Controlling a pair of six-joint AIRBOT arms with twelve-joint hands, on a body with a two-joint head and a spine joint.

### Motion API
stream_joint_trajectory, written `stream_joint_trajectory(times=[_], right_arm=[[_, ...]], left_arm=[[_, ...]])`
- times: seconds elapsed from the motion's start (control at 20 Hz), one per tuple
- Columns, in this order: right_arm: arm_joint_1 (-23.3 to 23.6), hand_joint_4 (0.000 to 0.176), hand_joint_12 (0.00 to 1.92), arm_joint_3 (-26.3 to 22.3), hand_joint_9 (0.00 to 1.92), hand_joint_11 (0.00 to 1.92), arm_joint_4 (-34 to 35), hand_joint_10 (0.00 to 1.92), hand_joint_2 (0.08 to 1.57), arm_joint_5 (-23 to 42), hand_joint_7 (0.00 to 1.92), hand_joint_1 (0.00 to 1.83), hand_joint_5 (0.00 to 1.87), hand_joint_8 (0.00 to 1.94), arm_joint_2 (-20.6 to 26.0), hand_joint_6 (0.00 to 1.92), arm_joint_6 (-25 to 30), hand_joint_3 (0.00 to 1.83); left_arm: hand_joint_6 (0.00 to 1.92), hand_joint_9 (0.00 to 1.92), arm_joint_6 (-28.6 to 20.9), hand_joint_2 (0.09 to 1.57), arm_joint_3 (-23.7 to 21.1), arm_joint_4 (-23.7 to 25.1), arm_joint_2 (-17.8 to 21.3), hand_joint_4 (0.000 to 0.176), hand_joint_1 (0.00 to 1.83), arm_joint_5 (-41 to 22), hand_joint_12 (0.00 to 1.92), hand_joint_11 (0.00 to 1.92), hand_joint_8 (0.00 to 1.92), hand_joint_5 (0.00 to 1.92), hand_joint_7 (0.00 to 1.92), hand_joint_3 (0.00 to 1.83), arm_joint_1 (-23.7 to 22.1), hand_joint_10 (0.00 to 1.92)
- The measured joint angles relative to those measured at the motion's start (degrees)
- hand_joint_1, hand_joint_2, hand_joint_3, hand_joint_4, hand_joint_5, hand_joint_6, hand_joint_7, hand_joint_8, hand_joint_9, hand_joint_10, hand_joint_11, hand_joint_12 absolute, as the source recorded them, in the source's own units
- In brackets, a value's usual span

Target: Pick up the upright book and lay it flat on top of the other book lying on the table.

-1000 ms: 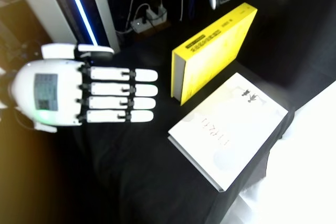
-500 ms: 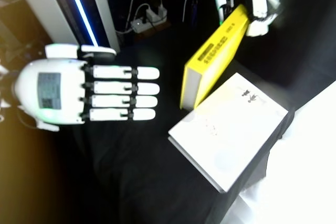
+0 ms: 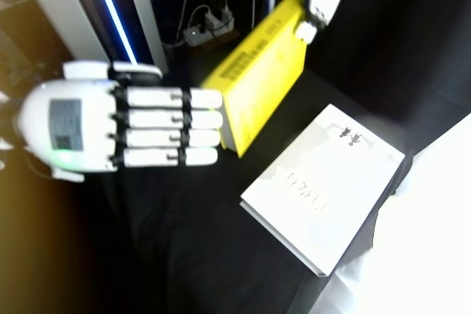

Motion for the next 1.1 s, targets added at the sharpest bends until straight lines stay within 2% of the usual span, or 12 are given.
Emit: stream_joint_trajectory(times=[0.1,0.2,0.35,0.45,0.5,0.6,0.7,0.75,0.8,0.85,0.9,1.1], right_arm=[[0.1,0.001,0.0,0.0,0.0,0.0,-0.2,0.0,1.2,2.0,0.0,0.5,0.0,0.0,-0.1,0.0,0.2,0.0],[2.3,0.05,0.0,0.5,0.0,0.0,-1.0,0.0,1.13,2.8,0.0,0.59,0.0,0.0,-0.5,0.0,0.2,0.0],[8.9,0.012,0.0,2.3,0.0,0.0,-3.0,0.0,1.09,4.0,0.0,0.63,0.0,0.0,-3.1,0.0,0.3,0.0],[10.8,0.058,0.0,3.1,0.0,0.0,-5.3,0.0,1.06,4.5,0.0,0.62,0.0,0.0,-5.1,0.0,1.0,0.0],[10.8,0.058,0.0,3.8,0.0,0.0,-6.9,0.0,1.04,4.7,0.0,0.66,0.0,0.0,-6.5,0.0,2.2,0.0],[10.7,0.0,0.0,5.4,0.0,0.0,-9.6,0.0,1.01,3.3,0.0,0.69,0.0,0.0,-9.4,0.0,4.2,0.0],[10.8,0.0,0.0,7.6,0.0,0.0,-10.5,0.0,1.07,2.4,0.0,0.7,0.0,0.0,-11.6,0.0,6.1,0.0],[10.8,0.0,0.52,8.5,0.13,0.0,-10.5,0.08,1.1,1.7,0.16,0.7,0.13,0.0,-12.3,0.0,7.1,0.0],[10.8,0.0,1.35,9.0,0.51,0.06,-10.5,0.33,1.14,0.4,0.6,0.88,0.45,0.12,-13.0,0.11,8.0,0.0],[10.8,0.0,1.59,9.1,0.79,0.38,-10.7,0.63,1.13,-0.5,0.93,1.04,0.71,0.21,-13.1,0.18,8.2,0.0],[10.8,0.0,1.6,9.1,1.33,1.22,-11.5,1.16,1.12,-1.2,0.99,1.25,0.91,1.06,-13.1,0.99,8.5,0.01],[10.9,0.0,1.83,9.9,1.21,1.22,-11.6,1.57,1.22,-0.2,0.87,1.22,0.7,1.44,-13.1,1.2,8.2,0.01]], left_arm=[[1.03,1.47,-0.1,1.13,-0.6,3.0,0.3,0.0,1.16,-3.3,1.65,1.35,1.05,0.95,1.36,0.0,0.5,1.34],[0.98,1.51,-0.1,1.11,-0.6,4.2,0.3,0.0,1.17,-4.1,1.65,1.41,1.07,0.98,1.39,0.0,0.3,1.34],[0.95,1.5,0.0,1.1,1.3,3.5,-1.4,0.0,1.17,-2.5,1.63,1.38,0.93,1.0,1.43,0.0,-2.6,1.2],[0.83,1.5,0.0,1.07,1.9,3.0,-2.3,0.0,1.18,-1.2,1.66,1.36,0.8,1.07,1.46,0.0,-3.6,1.16],[0.88,1.5,0.2,1.08,2.0,3.1,-2.9,0.0,1.18,-0.5,1.53,1.41,0.78,1.05,1.42,0.0,-4.5,1.12],[0.94,1.48,0.1,1.1,2.0,5.5,-3.4,0.0,1.17,-0.6,1.52,1.39,0.81,1.01,1.4,0.0,-6.0,1.14],[0.79,1.43,0.3,1.1,2.0,6.5,-3.4,0.0,1.26,-3.1,1.52,1.38,1.06,0.98,1.15,0.0,-6.1,1.21],[0.76,1.41,0.4,1.1,2.0,6.5,-3.4,0.0,1.27,-3.9,1.52,1.37,1.11,0.97,1.1,0.0,-6.2,1.23],[0.76,1.41,0.5,1.1,1.9,6.8,-3.4,0.0,1.28,-5.1,1.49,1.37,1.08,0.97,1.1,0.0,-6.2,1.21],[0.87,1.43,0.7,1.09,1.6,7.2,-3.4,0.0,1.27,-6.3,1.43,1.37,0.98,1.01,1.07,0.0,-6.2,1.15],[0.92,1.39,1.3,1.11,1.6,7.9,-3.4,0.0,1.27,-7.5,1.34,1.27,1.05,0.91,1.08,0.0,-6.2,1.07],[0.98,1.4,0.6,1.13,1.2,8.3,-3.6,0.0,1.26,-8.0,1.29,1.31,1.11,0.84,1.07,0.0,-6.1,0.97]])
